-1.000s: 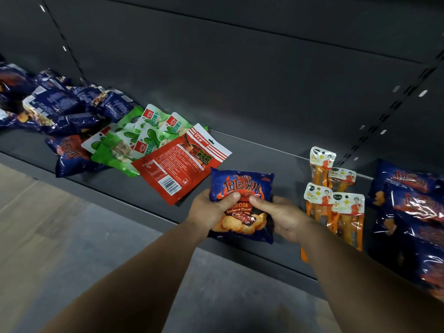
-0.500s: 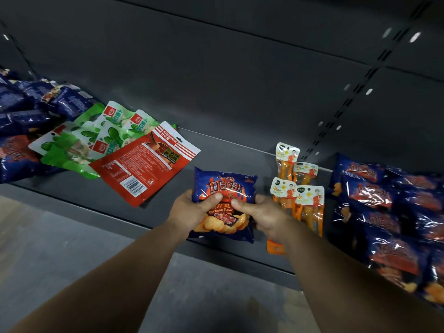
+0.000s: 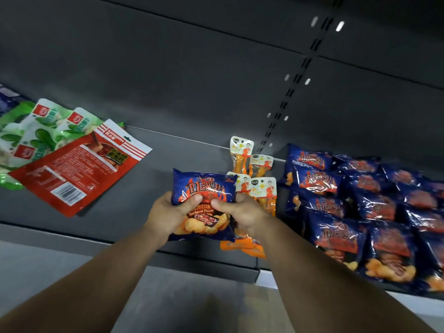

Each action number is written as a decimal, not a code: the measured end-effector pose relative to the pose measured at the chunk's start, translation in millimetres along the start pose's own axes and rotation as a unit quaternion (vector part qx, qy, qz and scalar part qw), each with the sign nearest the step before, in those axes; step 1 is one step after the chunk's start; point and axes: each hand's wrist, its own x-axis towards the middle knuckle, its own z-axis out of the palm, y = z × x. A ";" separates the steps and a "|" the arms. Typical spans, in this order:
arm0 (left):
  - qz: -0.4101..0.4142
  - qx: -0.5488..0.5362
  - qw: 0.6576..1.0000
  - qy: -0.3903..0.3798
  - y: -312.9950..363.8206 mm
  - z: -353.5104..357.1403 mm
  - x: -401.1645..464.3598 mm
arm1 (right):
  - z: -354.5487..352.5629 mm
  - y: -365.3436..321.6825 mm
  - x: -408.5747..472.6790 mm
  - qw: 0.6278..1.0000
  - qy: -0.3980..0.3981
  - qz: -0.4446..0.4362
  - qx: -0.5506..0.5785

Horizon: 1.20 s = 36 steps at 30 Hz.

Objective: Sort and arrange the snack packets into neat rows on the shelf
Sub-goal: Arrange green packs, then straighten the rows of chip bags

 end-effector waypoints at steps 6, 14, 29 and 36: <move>-0.003 0.024 1.000 -0.006 -1.8 14.7 -0.2 | -14.0 -0.8 -6.2 0.999 0.004 0.016 -0.031; -0.011 0.036 0.999 -0.008 -0.2 24.8 -1.5 | -22.0 1.2 -11.8 0.999 0.021 0.029 -0.031; -0.011 0.076 0.996 0.051 7.2 4.6 1.4 | 2.9 -5.9 -0.4 0.998 0.046 -0.006 0.050; 0.007 0.153 0.981 0.121 8.7 -3.7 4.8 | 22.4 -11.0 27.6 0.994 0.087 -0.057 0.021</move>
